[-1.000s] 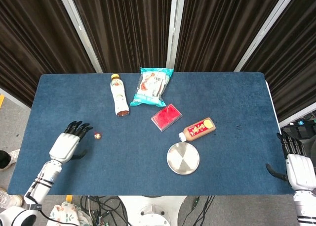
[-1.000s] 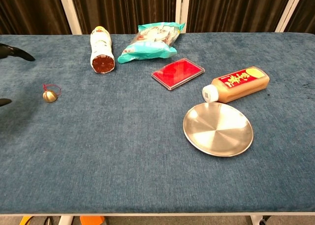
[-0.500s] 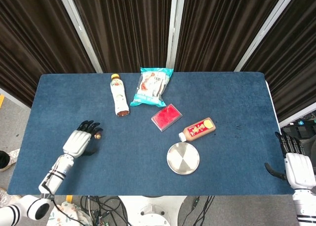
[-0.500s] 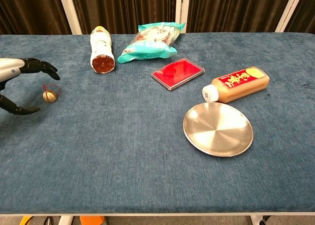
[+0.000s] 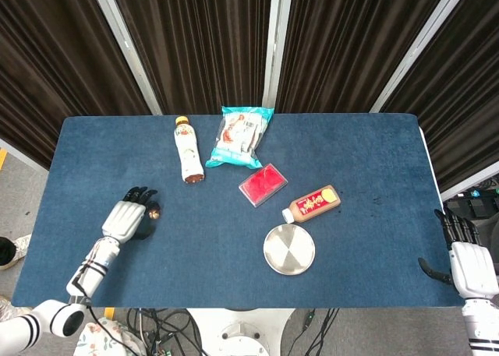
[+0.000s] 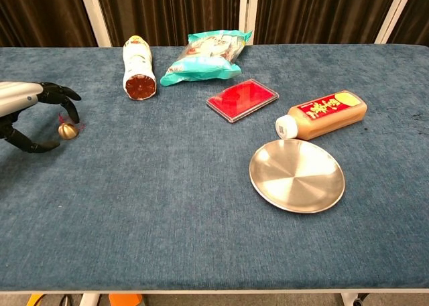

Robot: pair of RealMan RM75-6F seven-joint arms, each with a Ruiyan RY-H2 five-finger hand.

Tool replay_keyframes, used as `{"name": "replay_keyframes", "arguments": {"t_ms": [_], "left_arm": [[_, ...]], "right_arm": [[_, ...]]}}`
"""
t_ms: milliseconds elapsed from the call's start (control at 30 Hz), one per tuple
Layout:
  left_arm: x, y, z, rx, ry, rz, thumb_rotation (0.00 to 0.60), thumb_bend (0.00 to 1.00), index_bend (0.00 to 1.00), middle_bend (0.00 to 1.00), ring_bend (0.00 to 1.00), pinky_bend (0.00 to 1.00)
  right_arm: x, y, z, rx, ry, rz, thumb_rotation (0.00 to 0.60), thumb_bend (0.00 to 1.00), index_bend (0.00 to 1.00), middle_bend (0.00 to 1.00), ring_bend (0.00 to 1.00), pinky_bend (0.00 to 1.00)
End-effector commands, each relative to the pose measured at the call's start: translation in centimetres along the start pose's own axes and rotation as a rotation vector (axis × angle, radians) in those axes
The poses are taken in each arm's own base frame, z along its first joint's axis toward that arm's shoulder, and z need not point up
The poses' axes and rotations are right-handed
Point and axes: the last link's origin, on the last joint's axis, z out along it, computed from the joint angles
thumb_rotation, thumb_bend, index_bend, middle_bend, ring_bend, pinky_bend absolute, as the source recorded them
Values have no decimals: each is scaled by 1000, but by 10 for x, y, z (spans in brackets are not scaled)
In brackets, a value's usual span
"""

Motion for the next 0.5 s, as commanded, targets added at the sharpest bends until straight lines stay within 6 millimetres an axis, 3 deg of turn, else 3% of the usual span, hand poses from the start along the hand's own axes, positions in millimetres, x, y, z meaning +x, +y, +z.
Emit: {"name": "replay_keyframes", "arguments": {"t_ms": [33,500], "left_arm": [[1,0,1,3,4,2,600,334,350,87,0,5],[4,0,7,19,27,38,600,335,438,108,0,5]], "right_arm": [[-1,1,0,-4,-3,2,600,149,0,0,0,0],[-4,4,0,-18,-17,2,600,162,0,0,0,0]]}}
